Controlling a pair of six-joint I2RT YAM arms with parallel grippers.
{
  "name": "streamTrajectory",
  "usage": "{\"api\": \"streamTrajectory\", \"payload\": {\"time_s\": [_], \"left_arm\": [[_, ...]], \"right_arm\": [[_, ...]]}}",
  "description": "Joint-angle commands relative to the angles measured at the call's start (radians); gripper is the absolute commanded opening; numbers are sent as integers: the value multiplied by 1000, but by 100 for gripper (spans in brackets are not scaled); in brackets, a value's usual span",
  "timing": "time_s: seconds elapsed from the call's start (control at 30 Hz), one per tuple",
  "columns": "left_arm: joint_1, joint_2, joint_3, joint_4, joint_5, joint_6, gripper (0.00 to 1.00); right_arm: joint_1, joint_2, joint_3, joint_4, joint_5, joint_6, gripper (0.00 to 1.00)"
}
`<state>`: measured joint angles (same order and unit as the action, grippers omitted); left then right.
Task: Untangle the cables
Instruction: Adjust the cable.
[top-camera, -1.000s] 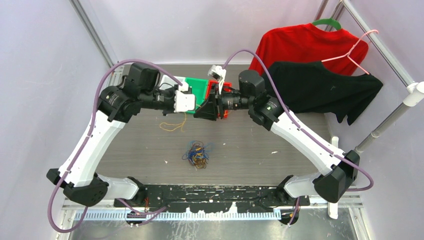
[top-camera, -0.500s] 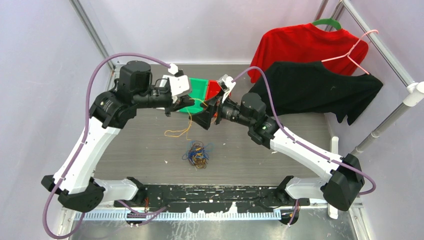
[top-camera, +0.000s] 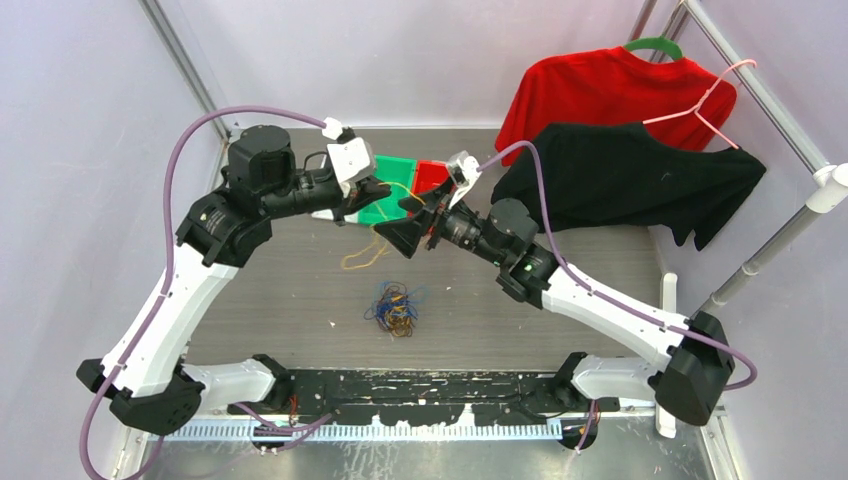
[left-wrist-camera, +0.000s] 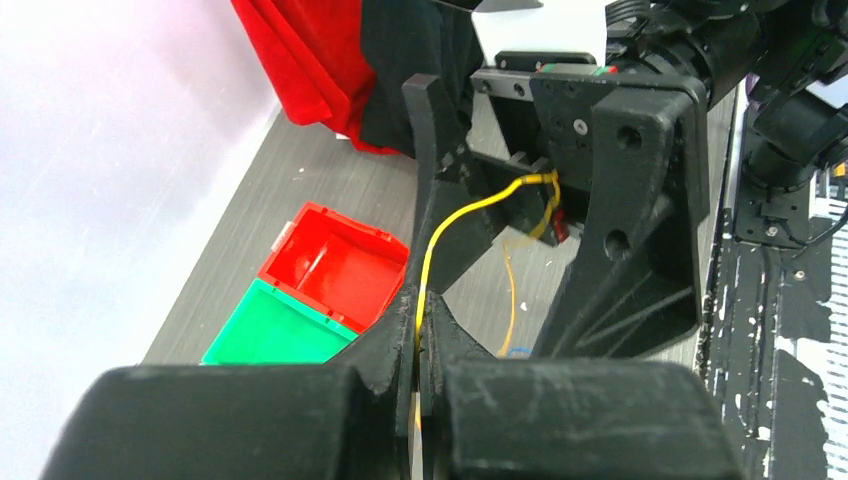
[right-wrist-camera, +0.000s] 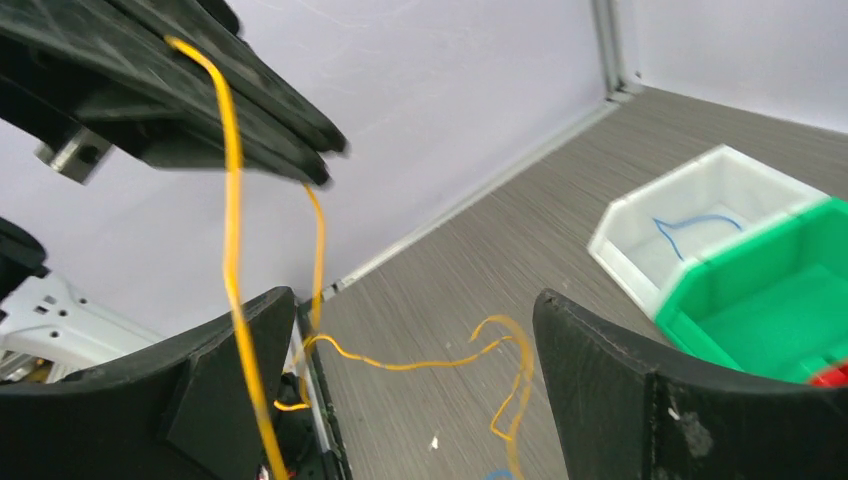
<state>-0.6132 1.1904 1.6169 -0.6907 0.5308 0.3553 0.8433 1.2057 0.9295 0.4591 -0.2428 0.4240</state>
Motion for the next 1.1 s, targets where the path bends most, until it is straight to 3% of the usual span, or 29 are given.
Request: {"api": "streamTrajectory", "payload": {"time_s": [0.0, 0.17, 0.37, 0.57, 0.67, 0.7, 0.77, 0.8, 0.87, 0.9, 0.93, 1.0, 1.03, 1.07], "left_arm": [[-3, -39, 9, 47, 9, 43, 0], [-3, -32, 8, 49, 31, 29, 0], [-3, -11, 29, 78, 26, -34, 0], [-4, -6, 21, 124, 10, -87, 0], [-5, -5, 15, 153, -12, -115, 0], [-6, -4, 14, 164, -18, -136, 0], [-6, -5, 10, 183, -34, -172, 0], [-5, -6, 6, 191, -41, -193, 0], [-5, -9, -4, 202, -66, -230, 0], [-6, -13, -8, 204, -79, -251, 0], [-5, -16, -9, 200, -96, -270, 4], [-5, -30, -10, 176, -121, -293, 53], [-4, -42, -14, 159, -133, -301, 73], [-3, -56, -23, 153, -144, -306, 87]], "right_arm": [[-9, -124, -47, -16, 78, -28, 94], [-10, -142, -66, 26, -20, 14, 98], [-9, -51, -6, 97, -61, 60, 98], [19, 30, 35, 168, -31, 86, 97], [46, 67, 63, 172, 25, 70, 92], [56, 81, 77, 163, 52, 67, 88], [67, 109, 98, 164, 97, 78, 71], [69, 119, 106, 171, 117, 88, 56], [71, 129, 107, 182, 168, 108, 17], [70, 126, 101, 193, 193, 115, 3], [70, 118, 92, 199, 218, 122, 1], [68, 100, 82, 198, 240, 128, 1], [67, 90, 82, 188, 246, 128, 1], [64, 80, 82, 176, 250, 130, 1]]}}
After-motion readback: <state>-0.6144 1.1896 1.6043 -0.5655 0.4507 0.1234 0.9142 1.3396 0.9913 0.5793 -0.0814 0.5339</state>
